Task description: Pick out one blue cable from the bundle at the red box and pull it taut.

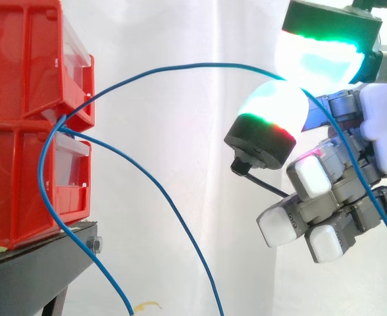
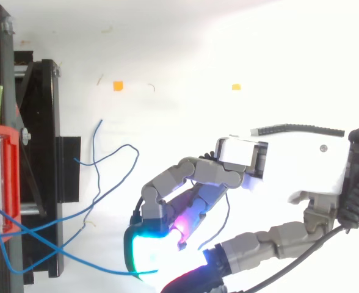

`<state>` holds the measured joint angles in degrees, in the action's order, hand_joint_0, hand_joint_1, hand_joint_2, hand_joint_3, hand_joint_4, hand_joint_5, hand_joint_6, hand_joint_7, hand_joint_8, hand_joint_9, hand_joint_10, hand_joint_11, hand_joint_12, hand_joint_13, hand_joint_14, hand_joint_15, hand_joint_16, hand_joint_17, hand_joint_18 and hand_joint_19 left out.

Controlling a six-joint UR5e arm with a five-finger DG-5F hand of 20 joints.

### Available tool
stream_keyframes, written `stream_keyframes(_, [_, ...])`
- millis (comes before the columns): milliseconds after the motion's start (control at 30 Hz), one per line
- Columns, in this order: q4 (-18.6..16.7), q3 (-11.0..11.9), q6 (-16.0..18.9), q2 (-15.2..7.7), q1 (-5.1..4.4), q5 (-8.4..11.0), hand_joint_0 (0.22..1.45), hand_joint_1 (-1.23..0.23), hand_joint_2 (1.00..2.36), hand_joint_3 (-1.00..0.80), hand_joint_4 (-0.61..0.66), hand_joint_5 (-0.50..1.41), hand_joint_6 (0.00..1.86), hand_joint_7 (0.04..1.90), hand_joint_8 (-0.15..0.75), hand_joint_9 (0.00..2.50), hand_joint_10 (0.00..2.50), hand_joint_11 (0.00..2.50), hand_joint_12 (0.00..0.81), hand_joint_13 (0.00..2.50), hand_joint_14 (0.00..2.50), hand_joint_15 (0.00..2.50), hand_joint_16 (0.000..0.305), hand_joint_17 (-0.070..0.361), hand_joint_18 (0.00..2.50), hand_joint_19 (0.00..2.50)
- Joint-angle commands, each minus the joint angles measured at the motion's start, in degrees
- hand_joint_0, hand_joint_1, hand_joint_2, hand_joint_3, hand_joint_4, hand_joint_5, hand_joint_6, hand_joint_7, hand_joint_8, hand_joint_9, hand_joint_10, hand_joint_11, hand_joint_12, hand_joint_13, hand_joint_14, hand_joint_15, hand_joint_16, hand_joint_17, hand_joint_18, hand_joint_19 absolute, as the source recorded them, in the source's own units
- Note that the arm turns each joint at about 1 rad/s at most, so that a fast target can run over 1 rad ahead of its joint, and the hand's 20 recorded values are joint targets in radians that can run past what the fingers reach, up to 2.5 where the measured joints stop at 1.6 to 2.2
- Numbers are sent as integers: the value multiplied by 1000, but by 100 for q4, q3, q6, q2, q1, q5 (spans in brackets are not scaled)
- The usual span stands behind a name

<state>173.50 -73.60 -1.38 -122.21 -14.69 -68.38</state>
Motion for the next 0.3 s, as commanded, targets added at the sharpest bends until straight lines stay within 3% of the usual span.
stream_keyframes(0, [0, 3, 6, -4, 1, 0, 590, -760, 1014, -102, -96, -54, 865, 1060, 309, 1029, 12, 354, 314, 832, 12, 290, 47, 105, 763, 379])
stream_keyframes(267, [0, -6, 6, -4, 1, 0, 590, -760, 1014, -100, -94, -54, 865, 1060, 311, 1031, 12, 347, 316, 834, 11, 286, 47, 106, 768, 378])
